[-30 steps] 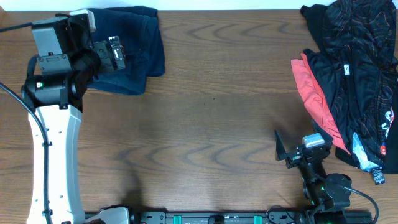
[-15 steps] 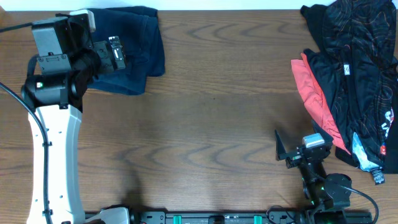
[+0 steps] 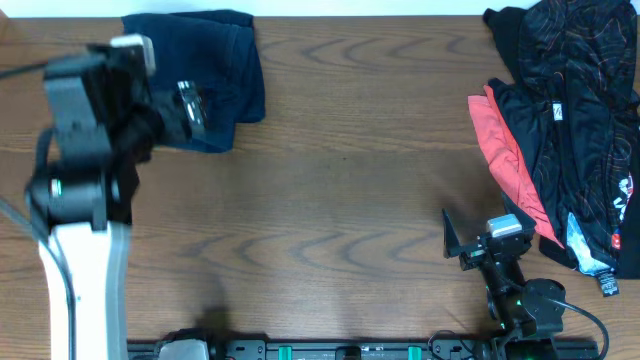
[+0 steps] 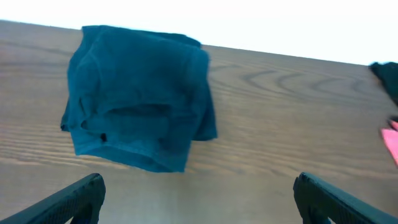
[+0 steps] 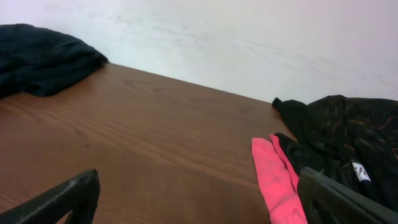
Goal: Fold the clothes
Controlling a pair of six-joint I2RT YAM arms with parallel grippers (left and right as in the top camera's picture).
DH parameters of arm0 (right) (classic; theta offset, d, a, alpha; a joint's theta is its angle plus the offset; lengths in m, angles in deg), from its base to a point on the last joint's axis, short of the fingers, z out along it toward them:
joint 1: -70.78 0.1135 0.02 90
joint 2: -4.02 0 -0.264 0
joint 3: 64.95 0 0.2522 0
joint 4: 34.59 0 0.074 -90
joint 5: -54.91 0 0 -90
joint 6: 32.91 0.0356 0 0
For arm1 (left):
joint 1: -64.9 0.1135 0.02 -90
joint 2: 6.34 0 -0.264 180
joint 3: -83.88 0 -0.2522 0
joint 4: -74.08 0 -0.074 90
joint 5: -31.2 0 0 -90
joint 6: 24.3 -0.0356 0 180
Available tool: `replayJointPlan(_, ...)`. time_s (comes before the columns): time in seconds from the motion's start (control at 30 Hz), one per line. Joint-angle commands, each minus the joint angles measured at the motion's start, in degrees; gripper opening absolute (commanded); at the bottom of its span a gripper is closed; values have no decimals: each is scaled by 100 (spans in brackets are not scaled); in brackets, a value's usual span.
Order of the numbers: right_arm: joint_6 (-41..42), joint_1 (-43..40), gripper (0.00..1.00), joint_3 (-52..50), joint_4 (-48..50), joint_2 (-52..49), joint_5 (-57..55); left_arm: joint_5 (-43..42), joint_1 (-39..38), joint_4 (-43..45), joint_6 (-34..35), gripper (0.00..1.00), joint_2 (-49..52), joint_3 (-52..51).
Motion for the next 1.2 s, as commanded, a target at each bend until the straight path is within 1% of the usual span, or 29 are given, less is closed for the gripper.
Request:
replayJointPlan(0.0, 4, -101, 99, -22, -11, 44, -46, -52, -173, 269, -273, 98, -748, -772)
replayJointPlan(0.3, 4, -101, 99, -22, -11, 44, -46, -98, -365, 2597, -282, 98, -3309, -4181)
replayJointPlan(0.43, 4, -101, 99, -22, -11, 44, -46, -98, -426, 3303, -264, 98, -4321, -5377)
replayJointPlan(0.57, 4, -101, 99, -22, -11, 44, -46, -114, -492, 3779, -260, 98, -5156, -6220)
replayJointPlan(0.67, 4, -101, 99, -22, -11, 44, -46, -144, -492, 3987, -262, 98, -5735, -6699)
replayJointPlan(0.8, 4, -101, 99, -22, -11, 44, -46, -162, -492, 4164, -267, 98, -6234, -7075)
replayJointPlan(1.03, 4, -101, 99, -22, -11, 44, -46, -164, -492, 4951, -267, 98, -6489, -7661)
replayJointPlan(1.17, 4, -101, 99, -22, -11, 44, -46, -160, -492, 5101, -267, 98, -6494, -7790)
